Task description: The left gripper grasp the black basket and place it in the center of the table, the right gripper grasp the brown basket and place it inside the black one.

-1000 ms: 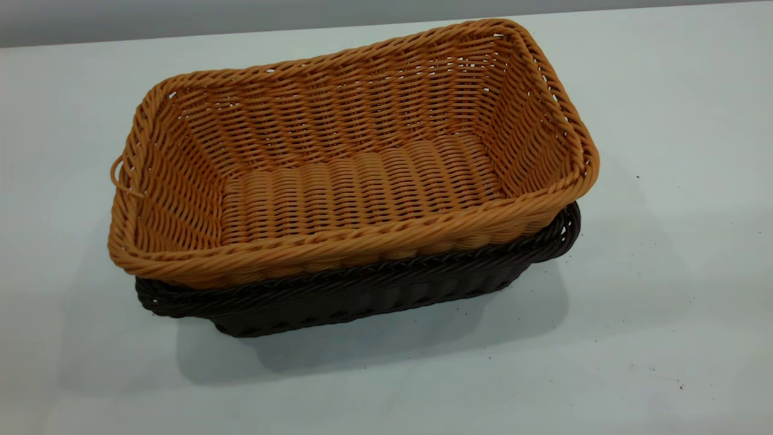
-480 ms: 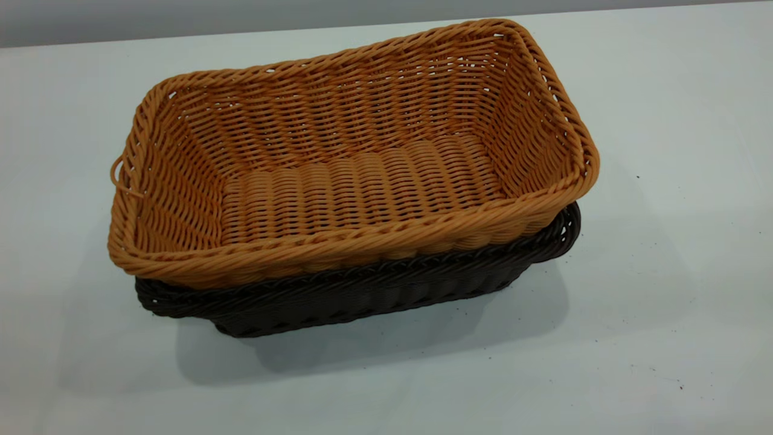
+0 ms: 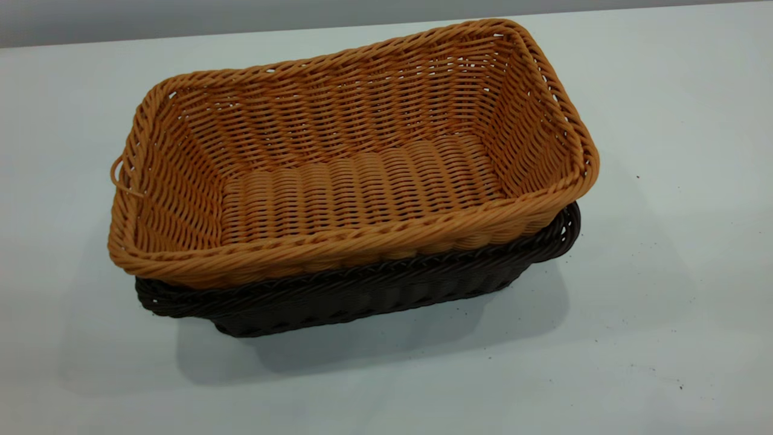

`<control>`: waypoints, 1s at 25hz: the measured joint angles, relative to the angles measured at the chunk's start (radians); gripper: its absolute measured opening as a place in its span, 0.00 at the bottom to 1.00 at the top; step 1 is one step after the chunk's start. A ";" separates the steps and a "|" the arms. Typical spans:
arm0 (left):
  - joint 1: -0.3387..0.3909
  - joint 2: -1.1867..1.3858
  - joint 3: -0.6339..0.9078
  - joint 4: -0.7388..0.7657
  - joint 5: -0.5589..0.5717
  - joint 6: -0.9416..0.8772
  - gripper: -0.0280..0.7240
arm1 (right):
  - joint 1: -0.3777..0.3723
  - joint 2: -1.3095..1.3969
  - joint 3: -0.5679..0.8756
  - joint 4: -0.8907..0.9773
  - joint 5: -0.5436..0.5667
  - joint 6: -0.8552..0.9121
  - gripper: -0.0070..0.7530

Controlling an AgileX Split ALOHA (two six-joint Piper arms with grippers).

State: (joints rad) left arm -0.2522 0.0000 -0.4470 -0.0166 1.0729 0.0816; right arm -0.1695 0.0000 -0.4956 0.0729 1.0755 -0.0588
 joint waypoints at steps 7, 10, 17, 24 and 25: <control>0.142 0.000 0.000 0.000 0.000 0.000 0.04 | 0.001 0.000 0.000 0.000 0.000 0.000 0.01; 0.142 0.000 0.000 0.000 0.000 0.000 0.04 | 0.001 0.000 0.000 0.000 0.000 0.000 0.01; 0.152 0.000 0.000 0.001 0.000 0.000 0.04 | 0.001 0.000 0.000 0.000 0.000 0.000 0.01; 0.157 0.000 0.000 0.000 0.000 0.001 0.04 | 0.001 0.000 0.000 0.000 0.000 0.000 0.01; 0.157 0.000 0.000 0.000 0.000 0.001 0.04 | 0.001 0.000 0.000 0.000 0.000 0.000 0.01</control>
State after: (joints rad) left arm -0.0951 0.0000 -0.4470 -0.0165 1.0729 0.0824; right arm -0.1684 0.0000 -0.4956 0.0729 1.0755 -0.0588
